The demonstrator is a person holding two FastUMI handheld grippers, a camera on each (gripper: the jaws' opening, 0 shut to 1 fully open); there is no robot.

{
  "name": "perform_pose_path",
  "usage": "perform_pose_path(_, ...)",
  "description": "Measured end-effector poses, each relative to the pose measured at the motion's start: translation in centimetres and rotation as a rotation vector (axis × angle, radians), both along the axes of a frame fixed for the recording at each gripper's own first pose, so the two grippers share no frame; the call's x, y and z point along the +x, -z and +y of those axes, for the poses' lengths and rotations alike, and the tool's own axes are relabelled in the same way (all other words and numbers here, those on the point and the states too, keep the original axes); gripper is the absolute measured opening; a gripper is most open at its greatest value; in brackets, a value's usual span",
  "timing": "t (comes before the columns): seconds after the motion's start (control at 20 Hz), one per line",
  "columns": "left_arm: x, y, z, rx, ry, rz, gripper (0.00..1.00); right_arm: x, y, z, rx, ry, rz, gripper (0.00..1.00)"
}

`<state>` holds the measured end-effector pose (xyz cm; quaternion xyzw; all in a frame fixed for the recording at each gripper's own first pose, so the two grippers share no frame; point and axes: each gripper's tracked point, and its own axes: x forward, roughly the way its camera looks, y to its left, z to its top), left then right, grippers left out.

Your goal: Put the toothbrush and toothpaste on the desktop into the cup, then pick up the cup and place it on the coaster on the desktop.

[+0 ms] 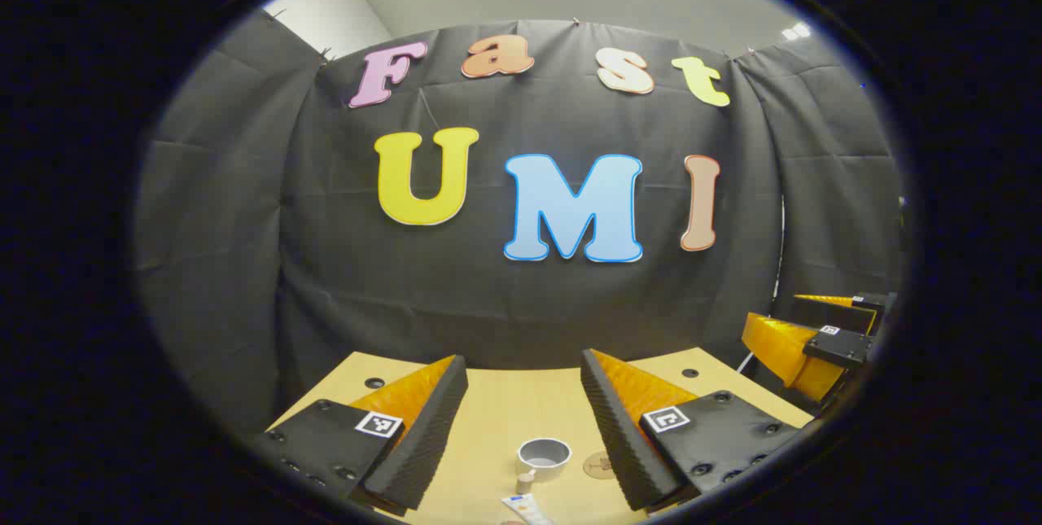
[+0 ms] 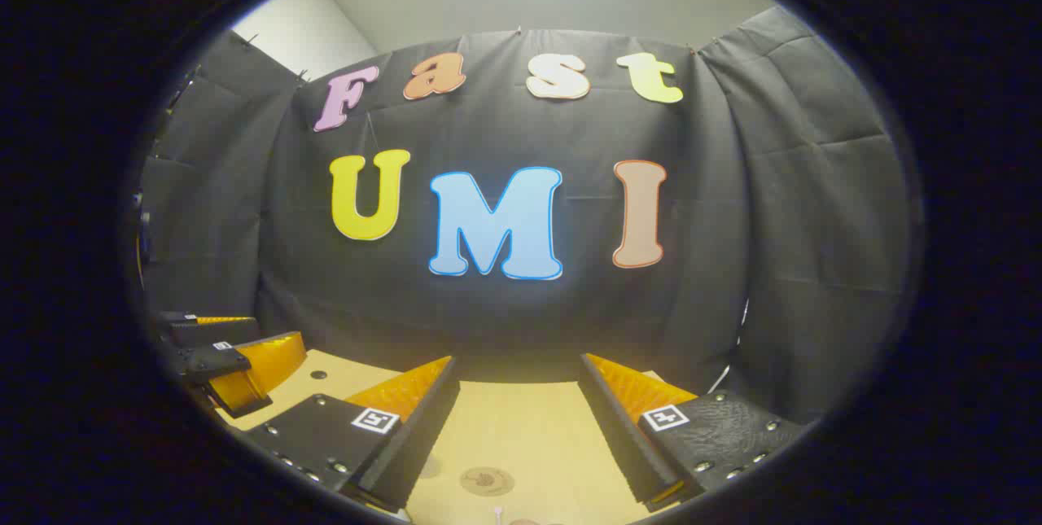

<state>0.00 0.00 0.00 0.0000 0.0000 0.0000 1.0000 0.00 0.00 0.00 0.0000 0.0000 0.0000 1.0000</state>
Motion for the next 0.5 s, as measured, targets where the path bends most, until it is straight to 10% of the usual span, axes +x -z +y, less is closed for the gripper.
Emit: perform_pose_path(0.5, 2.2, 5.0, -0.3, -0.060, 0.017, 0.145, 0.92, 1.4, 4.6, 0.4, -0.001, -0.025, 0.138, 0.93)
